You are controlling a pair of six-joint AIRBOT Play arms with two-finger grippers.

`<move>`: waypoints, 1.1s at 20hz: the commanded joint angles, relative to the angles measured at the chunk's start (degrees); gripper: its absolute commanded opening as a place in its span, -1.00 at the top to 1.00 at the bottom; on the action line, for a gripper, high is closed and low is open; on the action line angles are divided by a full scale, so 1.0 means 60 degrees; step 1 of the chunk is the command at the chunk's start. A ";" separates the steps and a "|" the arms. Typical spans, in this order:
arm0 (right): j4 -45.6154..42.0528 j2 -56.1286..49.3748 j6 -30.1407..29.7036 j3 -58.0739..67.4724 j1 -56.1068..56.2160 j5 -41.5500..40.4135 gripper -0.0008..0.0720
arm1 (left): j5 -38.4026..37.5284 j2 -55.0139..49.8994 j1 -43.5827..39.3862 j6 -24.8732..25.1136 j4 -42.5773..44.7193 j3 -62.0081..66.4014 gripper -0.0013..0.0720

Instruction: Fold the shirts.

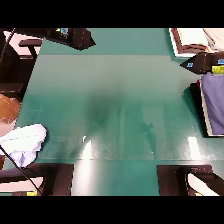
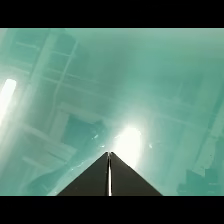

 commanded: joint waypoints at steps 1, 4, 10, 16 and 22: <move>0.0011 -0.0007 -0.0004 0.0007 0.0015 0.0007 0.93 | 0.0000 -0.0004 0.0011 0.0000 0.0004 0.0000 0.91; 0.0015 -0.0004 -0.0004 0.0007 0.0015 0.0022 0.93 | 0.0000 -0.0004 0.0011 -0.0004 0.0004 0.0000 0.91; 0.0015 -0.0007 0.0000 0.0007 0.0015 0.0240 0.93 | 0.0004 -0.0004 0.0011 -0.0004 0.0004 0.0000 0.91; 0.0018 -0.0004 0.0000 0.0007 0.0015 0.0605 0.93 | 0.0437 0.0055 0.0109 0.0004 0.0273 0.0044 0.91; 0.0025 -0.0004 0.0000 0.0007 0.0015 0.0787 0.93 | -0.3038 0.1785 0.2062 0.0222 0.2412 -0.0393 0.91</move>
